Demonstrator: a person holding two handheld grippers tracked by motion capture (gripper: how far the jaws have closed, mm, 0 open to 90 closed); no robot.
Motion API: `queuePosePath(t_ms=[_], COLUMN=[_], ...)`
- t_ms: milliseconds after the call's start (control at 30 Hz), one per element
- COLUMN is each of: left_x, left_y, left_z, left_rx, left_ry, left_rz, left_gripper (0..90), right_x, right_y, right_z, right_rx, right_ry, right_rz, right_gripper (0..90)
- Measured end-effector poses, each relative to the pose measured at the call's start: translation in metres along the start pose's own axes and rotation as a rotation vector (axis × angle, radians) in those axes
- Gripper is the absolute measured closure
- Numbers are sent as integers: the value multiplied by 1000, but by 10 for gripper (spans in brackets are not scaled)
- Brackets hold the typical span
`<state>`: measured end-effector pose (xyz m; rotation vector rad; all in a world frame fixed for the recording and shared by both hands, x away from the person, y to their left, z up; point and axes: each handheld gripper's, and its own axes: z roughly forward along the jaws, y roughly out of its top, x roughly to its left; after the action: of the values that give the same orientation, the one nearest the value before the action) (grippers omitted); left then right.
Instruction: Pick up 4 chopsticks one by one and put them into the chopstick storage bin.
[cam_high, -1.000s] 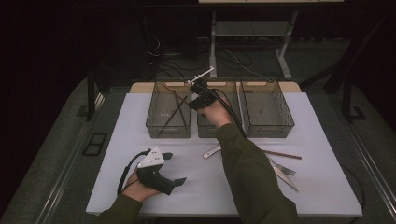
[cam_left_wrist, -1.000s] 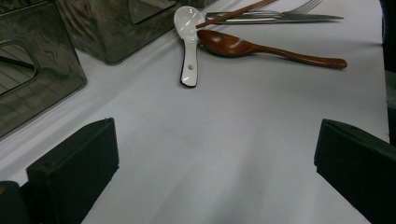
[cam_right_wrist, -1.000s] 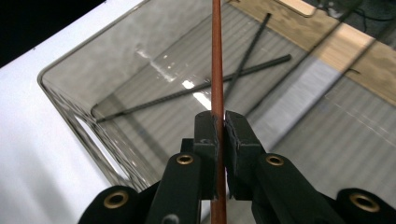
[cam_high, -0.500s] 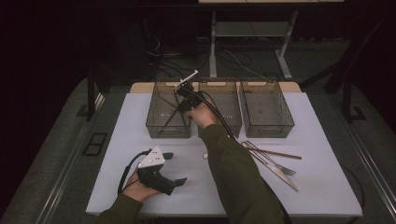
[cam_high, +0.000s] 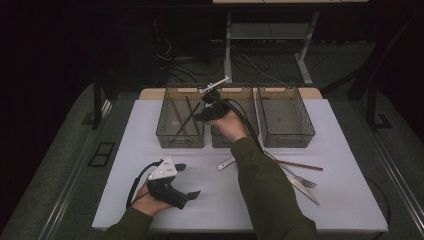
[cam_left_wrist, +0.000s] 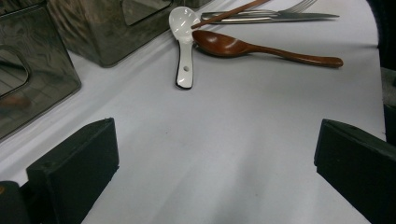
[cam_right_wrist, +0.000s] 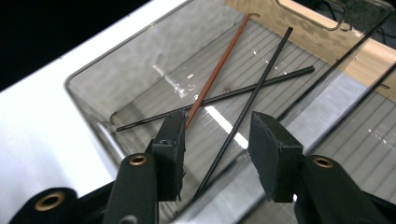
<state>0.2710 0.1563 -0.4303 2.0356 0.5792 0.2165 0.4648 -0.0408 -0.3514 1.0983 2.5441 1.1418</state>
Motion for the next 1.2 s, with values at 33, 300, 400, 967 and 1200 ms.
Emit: queuePosePath(t_ms=[33,300,400,967,1200], left_x=[0,0,0,1,2], left_y=[0,0,-1,-2,-2], left_z=[0,1,1,2,2], left_rx=[1,-4,0,28,23], left_ry=[2,0,4,20,16], left_rz=[3,-6,-15,-6,-12], left_gripper=[0,0,0,0,0], right_x=[-2,-11,-14,-23,-42], right_y=[-2,-25,-34,-100,-135], right_z=[-4,-33,-45,-106,-129], right_rx=[-6,-49,-60,-106,-115], right_ry=[8,70,94,116,109], right_rz=[-2,-38,-61,-164,-129], right_gripper=[536,484,467,366,350])
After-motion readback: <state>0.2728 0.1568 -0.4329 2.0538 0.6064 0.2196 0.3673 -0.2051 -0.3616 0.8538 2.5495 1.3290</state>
